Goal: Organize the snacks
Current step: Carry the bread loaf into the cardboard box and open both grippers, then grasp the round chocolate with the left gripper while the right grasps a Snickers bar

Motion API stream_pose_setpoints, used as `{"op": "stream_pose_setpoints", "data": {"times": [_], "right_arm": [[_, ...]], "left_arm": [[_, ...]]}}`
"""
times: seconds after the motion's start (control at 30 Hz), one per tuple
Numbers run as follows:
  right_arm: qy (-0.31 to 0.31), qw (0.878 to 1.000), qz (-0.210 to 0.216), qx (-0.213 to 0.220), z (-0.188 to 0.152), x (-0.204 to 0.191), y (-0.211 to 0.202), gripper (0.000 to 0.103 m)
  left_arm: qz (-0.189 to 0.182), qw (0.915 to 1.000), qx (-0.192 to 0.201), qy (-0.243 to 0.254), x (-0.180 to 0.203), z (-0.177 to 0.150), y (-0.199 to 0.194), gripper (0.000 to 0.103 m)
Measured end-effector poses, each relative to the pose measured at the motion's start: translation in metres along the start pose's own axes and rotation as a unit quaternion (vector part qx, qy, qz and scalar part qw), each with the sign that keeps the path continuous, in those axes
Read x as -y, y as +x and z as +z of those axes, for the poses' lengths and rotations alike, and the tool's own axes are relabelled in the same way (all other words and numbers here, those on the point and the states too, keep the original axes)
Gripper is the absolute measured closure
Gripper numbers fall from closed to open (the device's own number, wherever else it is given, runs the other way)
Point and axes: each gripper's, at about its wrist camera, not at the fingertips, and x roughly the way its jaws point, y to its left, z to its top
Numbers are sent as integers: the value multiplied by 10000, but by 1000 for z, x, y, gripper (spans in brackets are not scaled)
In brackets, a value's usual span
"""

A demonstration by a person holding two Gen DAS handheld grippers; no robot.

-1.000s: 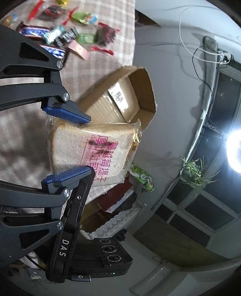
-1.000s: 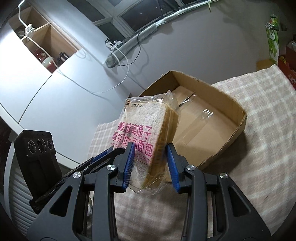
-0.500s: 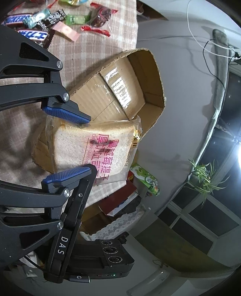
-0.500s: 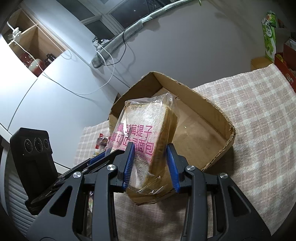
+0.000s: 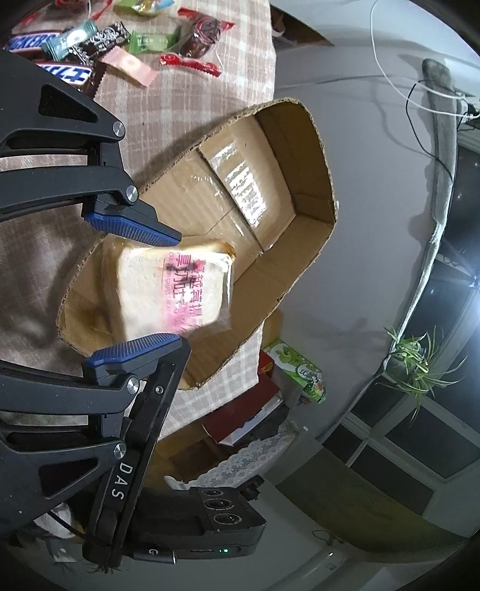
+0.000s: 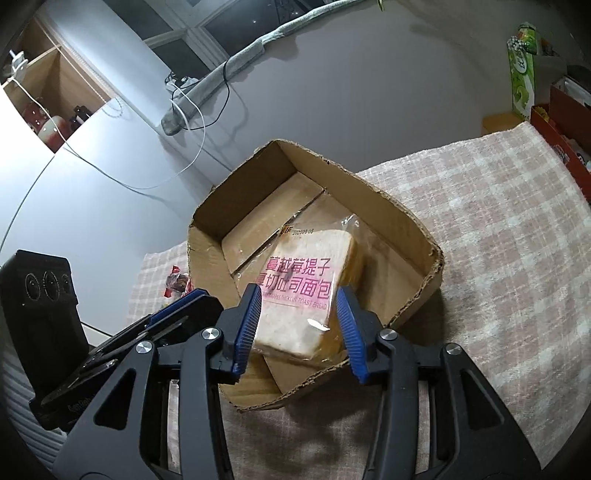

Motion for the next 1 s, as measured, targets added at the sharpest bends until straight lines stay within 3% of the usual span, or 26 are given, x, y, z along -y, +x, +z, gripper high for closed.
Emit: {"op": "stream_pose_setpoints", "data": {"times": [0.53,0.57,0.67,0.8,1.0], "right_arm": [[-514,9984,-63,245,-24,-42,-34,58],[-585,9980,-53,248,-27,-45,-36,55],[-887,9954,-53,354,-40,-60,-42,28],[-1354,9900,-160,369,-59,-82,-46,27],[-1581,9872,-100,188,-84,-101,-42,27]], "left_arm": [[115,9994,312,90,3,-19,-49,57],[141,9993,333,95,2,-22,-53,57],[262,9988,414,97,-3,-34,-70,56],[475,9975,528,67,-13,-47,-90,55],[938,9933,680,-49,-40,-73,-126,53]]}}
